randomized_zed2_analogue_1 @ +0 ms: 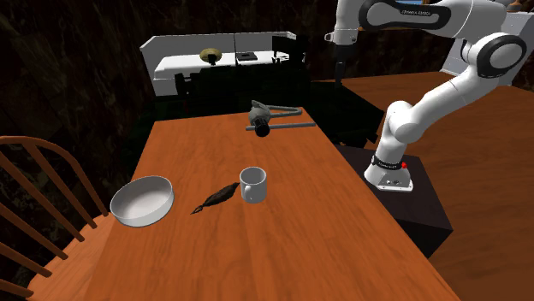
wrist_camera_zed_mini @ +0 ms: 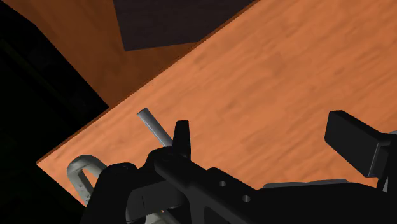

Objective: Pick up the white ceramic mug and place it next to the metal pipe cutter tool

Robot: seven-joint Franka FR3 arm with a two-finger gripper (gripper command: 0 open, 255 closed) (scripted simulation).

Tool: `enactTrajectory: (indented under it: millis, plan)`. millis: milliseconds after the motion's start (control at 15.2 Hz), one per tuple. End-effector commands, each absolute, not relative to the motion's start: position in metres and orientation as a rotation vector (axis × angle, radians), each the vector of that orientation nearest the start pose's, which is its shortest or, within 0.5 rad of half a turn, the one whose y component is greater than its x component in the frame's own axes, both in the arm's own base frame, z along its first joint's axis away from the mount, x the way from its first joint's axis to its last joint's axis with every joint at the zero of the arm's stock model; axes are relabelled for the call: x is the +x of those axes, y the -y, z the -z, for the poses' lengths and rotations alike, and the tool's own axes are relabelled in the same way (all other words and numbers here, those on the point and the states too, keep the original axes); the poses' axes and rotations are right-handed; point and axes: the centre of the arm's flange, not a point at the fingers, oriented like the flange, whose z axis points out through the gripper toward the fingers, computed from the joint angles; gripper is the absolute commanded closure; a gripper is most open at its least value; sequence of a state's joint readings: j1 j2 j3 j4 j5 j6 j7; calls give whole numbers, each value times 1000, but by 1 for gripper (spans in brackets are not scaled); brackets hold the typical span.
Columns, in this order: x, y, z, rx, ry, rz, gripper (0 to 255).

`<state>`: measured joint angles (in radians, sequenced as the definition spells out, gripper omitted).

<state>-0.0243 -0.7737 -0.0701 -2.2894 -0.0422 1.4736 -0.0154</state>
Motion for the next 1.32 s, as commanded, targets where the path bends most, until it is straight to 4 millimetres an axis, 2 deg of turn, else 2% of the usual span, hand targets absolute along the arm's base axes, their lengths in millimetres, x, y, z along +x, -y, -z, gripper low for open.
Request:
enactTrajectory:
  millis: [0, 1254]
  plan:
    - [299, 41, -609, -3131, -96, -67, 0]
    - [426, -150, -507, -3136, -88, -65, 0]
